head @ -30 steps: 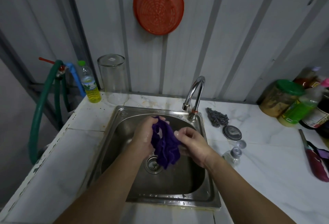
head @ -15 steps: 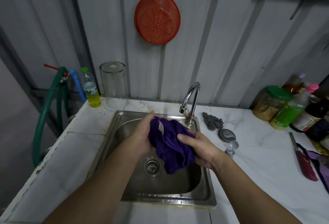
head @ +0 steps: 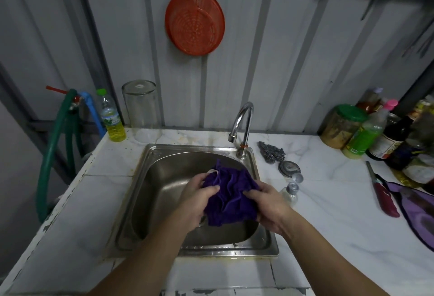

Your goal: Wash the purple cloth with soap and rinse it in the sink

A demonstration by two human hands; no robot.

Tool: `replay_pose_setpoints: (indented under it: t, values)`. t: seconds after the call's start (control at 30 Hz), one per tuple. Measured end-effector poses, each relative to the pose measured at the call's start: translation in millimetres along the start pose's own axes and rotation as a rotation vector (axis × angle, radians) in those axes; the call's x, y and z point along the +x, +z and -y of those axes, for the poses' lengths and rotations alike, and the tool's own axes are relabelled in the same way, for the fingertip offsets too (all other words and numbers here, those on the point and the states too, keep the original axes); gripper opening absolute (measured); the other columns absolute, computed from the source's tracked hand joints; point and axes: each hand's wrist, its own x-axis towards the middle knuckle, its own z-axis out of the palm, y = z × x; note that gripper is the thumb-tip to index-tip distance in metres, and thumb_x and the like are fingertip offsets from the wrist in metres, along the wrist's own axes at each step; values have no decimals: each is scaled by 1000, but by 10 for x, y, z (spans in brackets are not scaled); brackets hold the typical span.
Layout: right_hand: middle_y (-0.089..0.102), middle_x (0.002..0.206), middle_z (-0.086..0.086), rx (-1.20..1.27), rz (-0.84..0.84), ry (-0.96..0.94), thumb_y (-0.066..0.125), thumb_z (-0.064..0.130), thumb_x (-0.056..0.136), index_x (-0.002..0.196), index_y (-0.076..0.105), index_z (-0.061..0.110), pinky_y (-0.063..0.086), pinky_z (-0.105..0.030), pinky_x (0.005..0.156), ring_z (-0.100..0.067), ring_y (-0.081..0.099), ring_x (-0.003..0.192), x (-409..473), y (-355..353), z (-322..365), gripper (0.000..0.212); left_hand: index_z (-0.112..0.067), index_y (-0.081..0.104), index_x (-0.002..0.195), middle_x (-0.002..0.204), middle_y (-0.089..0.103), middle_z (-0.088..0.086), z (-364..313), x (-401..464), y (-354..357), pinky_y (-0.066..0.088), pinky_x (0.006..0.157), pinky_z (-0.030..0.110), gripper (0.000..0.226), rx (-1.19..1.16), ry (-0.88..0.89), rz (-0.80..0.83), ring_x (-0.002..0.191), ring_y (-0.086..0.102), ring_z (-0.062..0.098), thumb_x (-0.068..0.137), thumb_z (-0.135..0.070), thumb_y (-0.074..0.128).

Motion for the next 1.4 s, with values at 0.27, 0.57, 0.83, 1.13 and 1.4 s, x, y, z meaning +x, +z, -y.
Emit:
replay_pose_setpoints:
  t: [0.27,0.57,0.83,1.13,1.4]
  values:
    - [79,98,-15,-338,-215,14,58,8,99,114,68,14,63,-47,79,-34,76,90,-206,-516,-275,19,-31,60,117,114,70,2,781,-94,417,64,76,54,40,-17,-80,-40,99,72,32,95,2,64]
    - [74,94,-3,-677,-387,170,68,19,93,111,71,12,60,-29,77,-18,70,86,-254,-986,-882,20,-17,64,110,109,71,12,1498,29,607,60,89,57,33,169,-246,-139,99,71,36,87,5,67]
    - [72,87,-1,-1033,-398,181,67,36,89,96,68,18,46,-23,60,-15,62,73,-219,-1037,-905,19,-23,65,101,92,69,1,1575,45,626,62,82,56,32,320,-221,-208,92,71,35,84,3,71]
    - [64,74,6,-962,-405,202,66,42,91,98,69,17,41,-20,53,-7,57,64,-252,-1071,-966,26,-29,62,97,95,74,3,1538,-70,600,66,68,44,16,821,-74,-224,78,74,28,87,-24,74]
    - [62,112,-9,-1334,-378,192,51,27,96,121,52,9,53,-31,83,-24,62,101,-454,-788,-677,31,-14,62,112,95,72,6,1229,-127,382,62,68,36,37,1103,-38,-156,78,71,24,92,-46,63]
